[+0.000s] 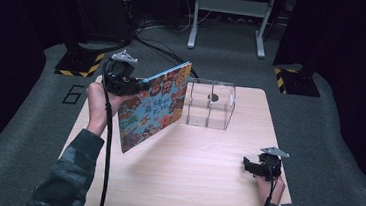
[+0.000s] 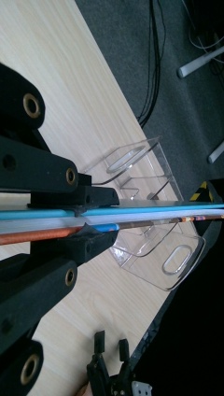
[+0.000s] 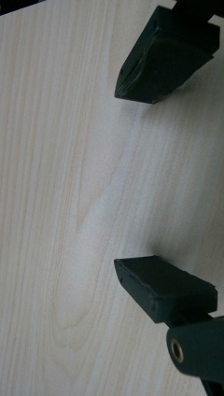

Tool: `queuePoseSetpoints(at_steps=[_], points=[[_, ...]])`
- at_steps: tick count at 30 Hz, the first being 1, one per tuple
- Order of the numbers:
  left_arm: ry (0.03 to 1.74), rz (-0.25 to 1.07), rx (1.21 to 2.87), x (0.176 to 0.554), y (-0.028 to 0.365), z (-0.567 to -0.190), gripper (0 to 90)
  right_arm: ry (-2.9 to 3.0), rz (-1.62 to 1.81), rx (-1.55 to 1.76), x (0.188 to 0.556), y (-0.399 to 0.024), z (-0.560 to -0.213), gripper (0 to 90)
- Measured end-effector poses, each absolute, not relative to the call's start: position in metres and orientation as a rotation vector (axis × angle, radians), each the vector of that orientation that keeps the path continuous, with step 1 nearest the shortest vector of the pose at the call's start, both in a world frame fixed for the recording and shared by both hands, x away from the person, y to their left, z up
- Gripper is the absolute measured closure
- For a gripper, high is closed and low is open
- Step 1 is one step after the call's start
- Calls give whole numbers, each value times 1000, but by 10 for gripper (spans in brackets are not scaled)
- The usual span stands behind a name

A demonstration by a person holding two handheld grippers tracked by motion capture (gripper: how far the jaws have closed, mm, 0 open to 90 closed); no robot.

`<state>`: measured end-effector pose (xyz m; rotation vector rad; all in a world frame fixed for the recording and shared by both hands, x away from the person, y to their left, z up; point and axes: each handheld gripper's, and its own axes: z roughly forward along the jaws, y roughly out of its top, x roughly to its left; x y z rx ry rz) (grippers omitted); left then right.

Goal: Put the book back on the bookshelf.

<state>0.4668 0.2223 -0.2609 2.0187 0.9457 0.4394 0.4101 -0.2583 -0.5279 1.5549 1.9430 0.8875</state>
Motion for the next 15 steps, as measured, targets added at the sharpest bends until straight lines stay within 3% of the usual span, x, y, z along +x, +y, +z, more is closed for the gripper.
queuePoseSetpoints(at_steps=[15], points=[[966, 461, 1976, 480, 218, -259, 807, 1938, 887, 1568, 410, -258, -528, 146]])
